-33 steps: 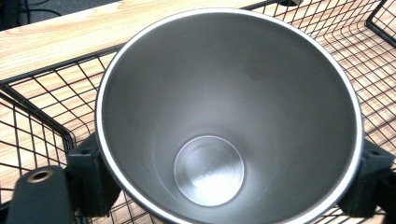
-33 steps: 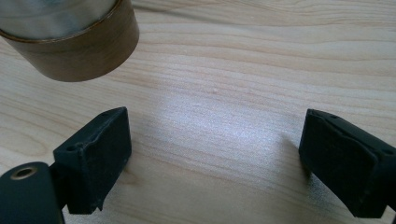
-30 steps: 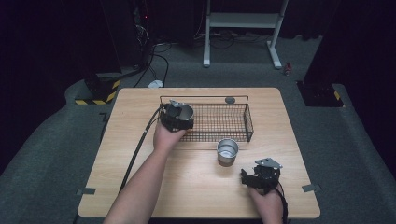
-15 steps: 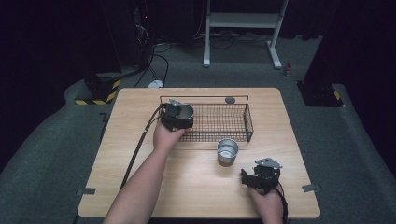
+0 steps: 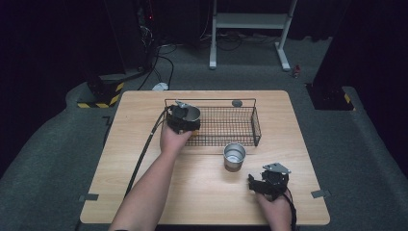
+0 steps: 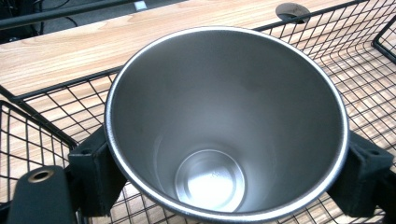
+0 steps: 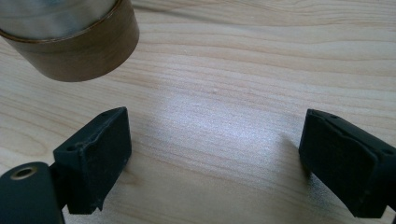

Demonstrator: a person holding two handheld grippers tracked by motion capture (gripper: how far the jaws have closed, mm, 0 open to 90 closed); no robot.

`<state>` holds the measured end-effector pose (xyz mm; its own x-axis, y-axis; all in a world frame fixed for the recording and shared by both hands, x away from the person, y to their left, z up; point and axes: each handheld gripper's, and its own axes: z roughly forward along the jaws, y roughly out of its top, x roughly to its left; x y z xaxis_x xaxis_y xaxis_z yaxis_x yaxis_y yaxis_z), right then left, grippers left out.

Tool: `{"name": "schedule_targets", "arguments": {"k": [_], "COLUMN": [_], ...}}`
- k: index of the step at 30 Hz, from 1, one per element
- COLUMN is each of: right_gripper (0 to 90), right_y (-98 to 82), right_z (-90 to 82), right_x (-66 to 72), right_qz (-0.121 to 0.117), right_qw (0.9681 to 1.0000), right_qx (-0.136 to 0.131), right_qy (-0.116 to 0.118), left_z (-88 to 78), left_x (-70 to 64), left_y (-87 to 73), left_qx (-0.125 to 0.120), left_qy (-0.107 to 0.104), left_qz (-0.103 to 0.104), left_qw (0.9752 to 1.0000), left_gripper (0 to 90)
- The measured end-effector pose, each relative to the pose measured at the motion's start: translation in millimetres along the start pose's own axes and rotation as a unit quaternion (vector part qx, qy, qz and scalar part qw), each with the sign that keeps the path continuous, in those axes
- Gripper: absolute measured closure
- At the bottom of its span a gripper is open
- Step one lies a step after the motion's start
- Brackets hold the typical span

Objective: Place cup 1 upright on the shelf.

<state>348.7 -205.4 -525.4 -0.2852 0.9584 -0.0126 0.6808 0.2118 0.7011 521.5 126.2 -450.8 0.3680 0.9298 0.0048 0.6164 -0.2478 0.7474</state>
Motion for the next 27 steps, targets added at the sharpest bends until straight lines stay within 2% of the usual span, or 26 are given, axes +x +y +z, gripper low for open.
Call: {"name": "schedule_targets", "arguments": {"k": [12, 15, 16, 19, 27], "right_gripper": [9.2, 9.2, 9.2, 9.2, 9.2], "right_y": [0.0, 0.0, 0.0, 0.0, 0.0], "right_z": [0.0, 0.0, 0.0, 0.0, 0.0], "right_x": [0.0, 0.0, -0.1, 0.0, 0.0], "right_qz": [0.0, 0.0, -0.001, 0.0, 0.0], "right_qw": [1.0, 1.0, 1.0, 1.0, 1.0], "right_qx": [0.0, 0.0, 0.0, 0.0, 0.0], "right_qy": [0.0, 0.0, 0.0, 0.0, 0.0], "left_z": [0.4, 1.1, 2.5, 3.1, -4.3], "left_x": [1.1, 0.9, 1.4, 1.4, 0.4], "left_y": [-1.4, -1.8, -2.0, -2.4, -3.6], "left_qx": [0.007, 0.009, 0.016, 0.019, -0.001], "left_qy": [-0.005, -0.011, -0.016, -0.017, -0.027], "left_qz": [0.007, 0.0, -0.002, -0.003, -0.004], "left_qw": [0.9999, 0.9999, 0.9997, 0.9997, 0.9996], "left_gripper": [13.3, 11.2, 6.7, 0.6, 0.5]}}
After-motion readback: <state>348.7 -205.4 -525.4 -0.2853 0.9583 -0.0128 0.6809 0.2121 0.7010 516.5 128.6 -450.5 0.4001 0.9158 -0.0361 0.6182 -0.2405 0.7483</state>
